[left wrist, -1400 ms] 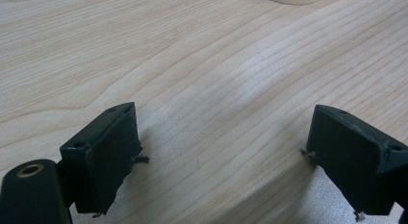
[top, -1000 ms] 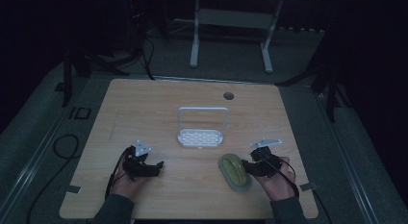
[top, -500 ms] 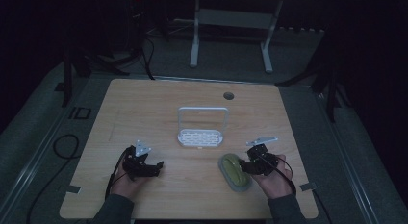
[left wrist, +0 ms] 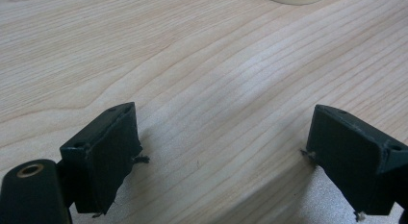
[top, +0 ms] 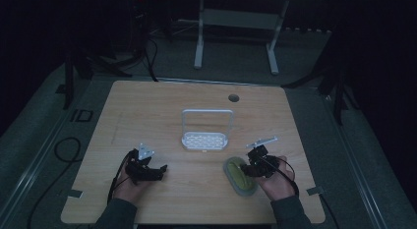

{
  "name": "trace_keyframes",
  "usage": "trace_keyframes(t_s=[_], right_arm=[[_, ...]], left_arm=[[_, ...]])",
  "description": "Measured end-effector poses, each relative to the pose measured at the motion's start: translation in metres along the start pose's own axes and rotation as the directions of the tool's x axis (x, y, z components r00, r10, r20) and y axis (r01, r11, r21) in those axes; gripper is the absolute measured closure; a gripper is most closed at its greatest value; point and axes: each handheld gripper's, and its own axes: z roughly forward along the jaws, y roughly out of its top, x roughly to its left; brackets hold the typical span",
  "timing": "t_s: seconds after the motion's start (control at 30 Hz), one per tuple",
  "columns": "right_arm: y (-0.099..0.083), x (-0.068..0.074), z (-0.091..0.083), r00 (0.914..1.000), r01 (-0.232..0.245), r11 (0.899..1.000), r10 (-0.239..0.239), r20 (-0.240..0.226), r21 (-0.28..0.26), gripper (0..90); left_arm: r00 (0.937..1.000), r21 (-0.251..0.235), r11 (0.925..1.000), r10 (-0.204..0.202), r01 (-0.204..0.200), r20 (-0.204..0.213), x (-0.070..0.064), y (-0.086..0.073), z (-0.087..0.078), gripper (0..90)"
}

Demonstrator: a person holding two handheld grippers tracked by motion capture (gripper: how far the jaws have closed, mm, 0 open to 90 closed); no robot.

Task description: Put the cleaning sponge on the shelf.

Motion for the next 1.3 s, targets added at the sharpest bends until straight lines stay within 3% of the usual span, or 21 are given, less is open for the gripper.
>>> trace_keyframes(t_s=[0.43,1.3], right_arm=[[0.008,-0.004,0.003,0.9985,0.015,0.999,-0.013,-0.054,0.044,60.4],[0.02,-0.005,0.009,0.9945,0.053,0.987,-0.038,-0.098,0.154,60.7]], left_arm=[[1.0,0.0,1.0,-0.001,0.001,0.0,0.0,0.0,0.0,11.2],[1.0,-0.001,1.0,-0.001,0.001,0.0,0.0,0.0,0.0,11.2]])
